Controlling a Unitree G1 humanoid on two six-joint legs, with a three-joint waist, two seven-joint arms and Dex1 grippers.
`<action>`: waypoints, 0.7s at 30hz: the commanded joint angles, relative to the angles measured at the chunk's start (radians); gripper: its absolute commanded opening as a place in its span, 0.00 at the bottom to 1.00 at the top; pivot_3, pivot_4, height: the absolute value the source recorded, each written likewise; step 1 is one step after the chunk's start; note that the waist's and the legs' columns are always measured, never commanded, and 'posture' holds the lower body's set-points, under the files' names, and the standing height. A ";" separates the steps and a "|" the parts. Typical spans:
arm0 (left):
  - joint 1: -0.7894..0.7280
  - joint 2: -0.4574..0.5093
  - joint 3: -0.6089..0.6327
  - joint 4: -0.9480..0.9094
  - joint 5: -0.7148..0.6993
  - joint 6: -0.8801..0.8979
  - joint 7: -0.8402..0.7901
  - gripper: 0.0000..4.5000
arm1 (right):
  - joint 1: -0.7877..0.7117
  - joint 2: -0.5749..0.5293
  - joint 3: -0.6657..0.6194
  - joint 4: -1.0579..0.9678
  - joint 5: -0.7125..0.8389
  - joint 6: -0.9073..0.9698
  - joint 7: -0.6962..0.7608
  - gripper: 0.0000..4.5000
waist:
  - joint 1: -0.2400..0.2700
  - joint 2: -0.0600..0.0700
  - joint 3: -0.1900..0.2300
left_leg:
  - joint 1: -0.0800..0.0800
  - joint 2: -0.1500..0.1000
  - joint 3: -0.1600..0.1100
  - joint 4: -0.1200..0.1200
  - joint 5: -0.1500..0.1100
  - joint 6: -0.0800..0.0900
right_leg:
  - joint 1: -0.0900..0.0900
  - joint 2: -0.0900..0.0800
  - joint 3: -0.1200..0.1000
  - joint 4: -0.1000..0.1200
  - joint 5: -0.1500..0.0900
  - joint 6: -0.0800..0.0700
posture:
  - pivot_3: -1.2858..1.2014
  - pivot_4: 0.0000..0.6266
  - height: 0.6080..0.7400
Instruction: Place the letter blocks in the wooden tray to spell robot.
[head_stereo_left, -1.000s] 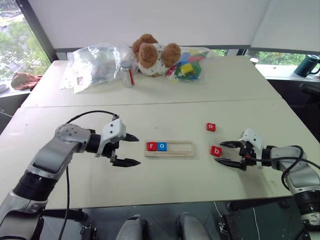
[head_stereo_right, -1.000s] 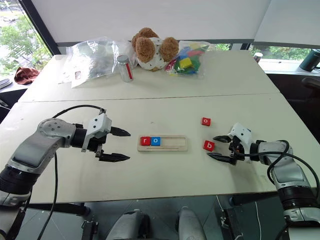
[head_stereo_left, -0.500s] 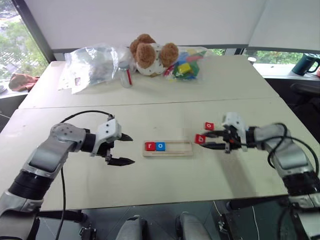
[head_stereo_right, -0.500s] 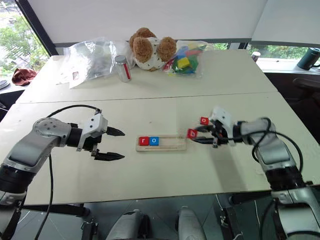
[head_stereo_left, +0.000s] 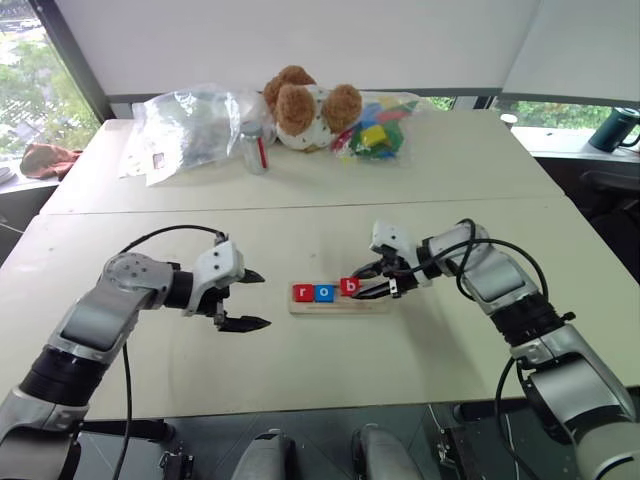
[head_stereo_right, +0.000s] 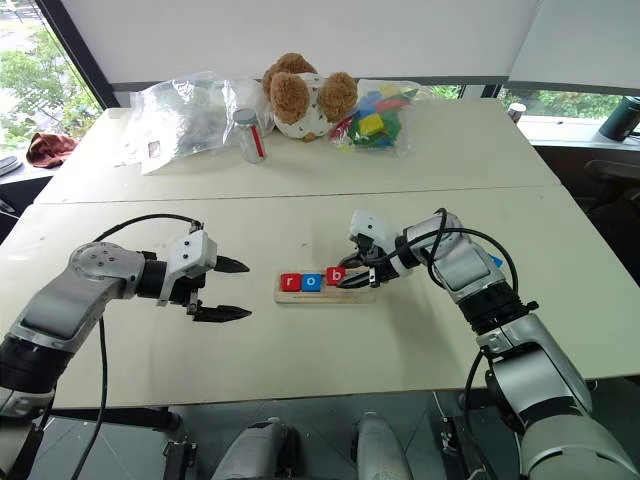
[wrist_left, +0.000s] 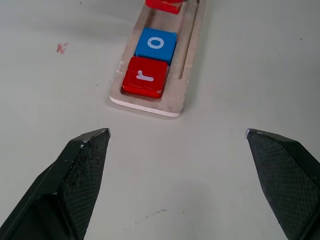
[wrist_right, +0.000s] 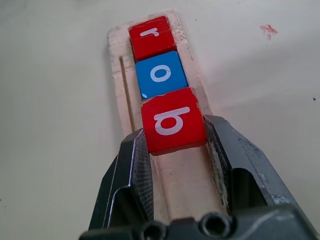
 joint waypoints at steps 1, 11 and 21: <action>0.002 -0.004 0.043 -0.031 -0.020 0.003 0.018 1.00 | -0.021 0.012 -0.005 0.007 -0.007 -0.025 0.016 0.25 | 0.000 0.000 0.000 | 0.000 0.000 0.000 0.000 0.000 0.000 | 0.000 0.000 0.000 0.000 0.000 0.000 | 0.52 0.24 1.00; -0.019 -0.031 0.033 -0.019 -0.010 -0.002 0.044 1.00 | -0.018 0.040 0.019 0.027 -0.055 -0.069 0.023 0.25 | 0.000 0.000 0.000 | 0.000 0.000 0.000 0.000 0.000 0.000 | 0.000 0.000 0.000 0.000 0.000 0.000 | 0.52 0.24 1.00; -0.020 -0.041 0.037 -0.031 -0.013 0.011 0.044 1.00 | -0.025 0.076 0.014 0.053 -0.070 -0.052 0.005 0.25 | -0.002 0.000 0.000 | 0.000 0.000 0.000 0.000 0.000 -0.001 | 0.000 0.000 0.000 0.000 0.000 0.000 | 0.52 0.24 1.00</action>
